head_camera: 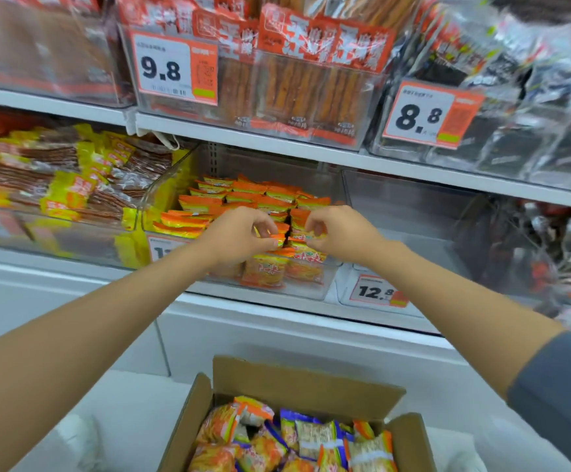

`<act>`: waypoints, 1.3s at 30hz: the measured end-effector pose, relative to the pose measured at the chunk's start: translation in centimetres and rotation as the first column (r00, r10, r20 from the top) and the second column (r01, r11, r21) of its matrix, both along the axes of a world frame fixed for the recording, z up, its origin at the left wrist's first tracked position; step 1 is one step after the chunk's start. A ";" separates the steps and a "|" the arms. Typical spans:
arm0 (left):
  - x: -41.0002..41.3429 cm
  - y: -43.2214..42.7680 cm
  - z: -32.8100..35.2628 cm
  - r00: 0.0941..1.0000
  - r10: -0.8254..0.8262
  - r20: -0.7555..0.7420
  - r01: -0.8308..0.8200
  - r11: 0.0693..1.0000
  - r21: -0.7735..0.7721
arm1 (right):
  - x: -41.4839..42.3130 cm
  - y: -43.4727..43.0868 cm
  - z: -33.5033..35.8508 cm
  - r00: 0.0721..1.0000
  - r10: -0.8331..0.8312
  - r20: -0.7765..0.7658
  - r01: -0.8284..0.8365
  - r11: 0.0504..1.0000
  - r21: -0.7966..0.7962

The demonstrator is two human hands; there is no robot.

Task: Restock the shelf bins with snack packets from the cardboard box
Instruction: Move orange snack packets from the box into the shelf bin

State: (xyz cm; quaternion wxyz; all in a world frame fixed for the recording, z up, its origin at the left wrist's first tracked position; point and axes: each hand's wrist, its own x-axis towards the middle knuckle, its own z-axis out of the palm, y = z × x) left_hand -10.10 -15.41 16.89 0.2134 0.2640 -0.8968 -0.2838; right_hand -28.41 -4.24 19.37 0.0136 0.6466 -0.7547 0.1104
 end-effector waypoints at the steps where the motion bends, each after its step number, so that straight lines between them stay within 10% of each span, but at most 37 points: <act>1: 0.3 1.4 0.0 1.000 -0.013 0.000 0.013 1.000 0.009 | 0.5 1.4 -0.6 0.999 -0.011 0.052 0.013 1.000 -0.028; 14: 8.3 12.9 -17.5 0.937 -0.001 0.349 -0.157 0.892 0.424 | 5.1 18.2 -22.2 0.911 -0.169 0.377 -0.058 0.851 0.522; 23: 7.5 13.7 -19.4 0.942 -0.079 0.325 -0.117 0.832 0.542 | 5.5 15.4 -28.0 0.972 0.058 0.229 -0.221 0.568 0.793; 28: 7.1 14.2 -19.1 0.945 -0.074 0.319 -0.121 0.826 0.550 | 3.7 16.5 -27.7 0.957 -0.105 0.272 -0.104 0.749 0.654; 34: 5.1 15.8 -18.3 0.935 -0.189 0.299 -0.096 0.679 0.728 | 4.2 16.8 -21.1 0.603 -0.282 0.746 0.026 0.942 0.335; 39: 5.5 16.2 -18.7 0.942 -0.096 0.323 -0.207 0.591 0.780 | 5.6 17.0 -23.2 0.476 -0.320 0.819 0.059 0.941 0.333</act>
